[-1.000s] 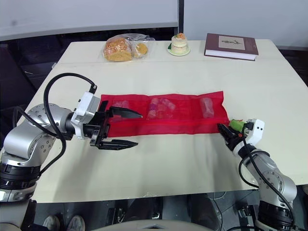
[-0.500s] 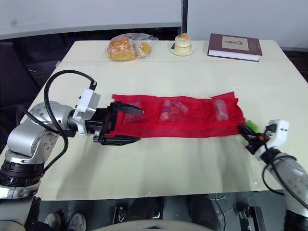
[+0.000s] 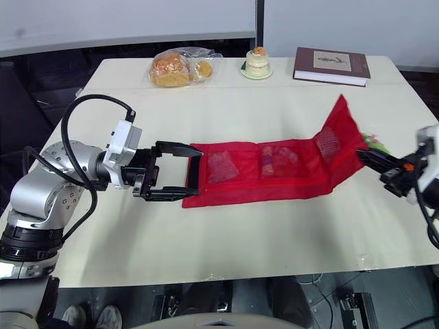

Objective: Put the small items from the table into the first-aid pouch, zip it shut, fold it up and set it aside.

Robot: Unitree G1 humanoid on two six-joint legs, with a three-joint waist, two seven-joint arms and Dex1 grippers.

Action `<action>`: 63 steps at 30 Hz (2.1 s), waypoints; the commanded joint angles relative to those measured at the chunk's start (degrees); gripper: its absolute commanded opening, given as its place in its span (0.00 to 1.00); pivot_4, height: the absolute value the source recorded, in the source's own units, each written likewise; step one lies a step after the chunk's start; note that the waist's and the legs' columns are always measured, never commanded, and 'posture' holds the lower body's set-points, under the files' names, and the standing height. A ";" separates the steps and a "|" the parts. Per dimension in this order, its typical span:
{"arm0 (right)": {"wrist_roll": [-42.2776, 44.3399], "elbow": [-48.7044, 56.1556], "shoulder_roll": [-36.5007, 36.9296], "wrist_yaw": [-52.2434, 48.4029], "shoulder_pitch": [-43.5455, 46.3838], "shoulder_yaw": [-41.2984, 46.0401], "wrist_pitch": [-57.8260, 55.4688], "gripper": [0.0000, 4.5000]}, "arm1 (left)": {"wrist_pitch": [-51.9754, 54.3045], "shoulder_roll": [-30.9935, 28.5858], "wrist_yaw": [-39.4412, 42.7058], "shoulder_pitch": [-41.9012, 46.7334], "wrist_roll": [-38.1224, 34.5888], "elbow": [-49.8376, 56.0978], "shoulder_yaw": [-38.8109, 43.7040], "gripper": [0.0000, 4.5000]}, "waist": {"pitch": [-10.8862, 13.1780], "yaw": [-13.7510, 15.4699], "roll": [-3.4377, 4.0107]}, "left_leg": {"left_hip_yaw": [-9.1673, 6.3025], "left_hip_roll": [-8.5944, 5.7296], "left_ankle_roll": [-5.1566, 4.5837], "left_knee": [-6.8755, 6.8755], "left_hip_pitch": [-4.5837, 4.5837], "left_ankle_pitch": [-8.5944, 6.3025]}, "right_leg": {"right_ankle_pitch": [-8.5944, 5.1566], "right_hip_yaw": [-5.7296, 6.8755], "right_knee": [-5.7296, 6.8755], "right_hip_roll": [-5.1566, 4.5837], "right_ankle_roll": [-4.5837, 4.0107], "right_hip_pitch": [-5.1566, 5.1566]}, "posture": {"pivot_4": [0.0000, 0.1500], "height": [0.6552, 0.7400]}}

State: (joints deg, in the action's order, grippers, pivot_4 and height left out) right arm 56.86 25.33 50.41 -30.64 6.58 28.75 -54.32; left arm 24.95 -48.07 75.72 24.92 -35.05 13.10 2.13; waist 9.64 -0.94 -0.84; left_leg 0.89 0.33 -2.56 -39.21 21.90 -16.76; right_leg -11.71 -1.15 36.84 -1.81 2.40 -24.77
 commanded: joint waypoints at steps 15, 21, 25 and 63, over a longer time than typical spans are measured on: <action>-19.38 3.85 -11.31 -0.78 25.12 -44.15 -4.98 0.29 | -0.81 -0.01 -2.82 -1.31 -0.58 2.44 2.06 1.00 | 0.07 0.28 -0.15 | 0.04 -0.04 -0.04 -0.22 1.07 -0.02 | 0.16 0.27 0.03 -0.29 -0.03 -0.89 | 1.00 0.87; -14.80 6.95 -5.97 -8.64 21.20 -34.36 -2.89 0.84 | -0.87 -0.22 -2.95 -2.85 -0.25 2.13 1.93 1.00 | 0.06 0.37 -0.16 | 0.00 -0.03 -0.06 -0.26 0.97 -0.03 | 0.16 0.29 0.13 -0.25 -0.03 -0.79 | 1.00 0.87; -15.86 7.48 -4.32 -13.58 15.60 -26.84 6.61 0.98 | 3.26 -0.05 -7.85 -6.94 -1.12 1.69 4.39 1.00 | 0.07 0.20 -0.16 | 0.02 -0.03 -0.07 -0.26 0.95 -0.03 | 0.16 0.28 0.11 -0.25 -0.02 -0.76 | 1.00 0.87; -18.52 5.91 -1.42 -25.52 17.94 -23.90 21.74 1.00 | 62.79 24.53 -57.20 -5.86 -35.48 -12.02 27.39 0.45 | 0.02 1.64 -0.25 | -0.05 -0.09 0.17 -0.87 0.86 0.10 | 0.17 0.31 0.86 -0.46 -0.03 -0.71 | 1.00 0.87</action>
State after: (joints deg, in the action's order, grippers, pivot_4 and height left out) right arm 38.58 30.67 48.57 -55.85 23.39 4.26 -33.78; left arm 87.07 -23.57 19.28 18.11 -67.92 0.62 27.61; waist 9.66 0.70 -1.09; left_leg 0.84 0.24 -2.38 -40.08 22.76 -16.65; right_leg -11.54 -0.85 37.70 -2.27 2.36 -25.49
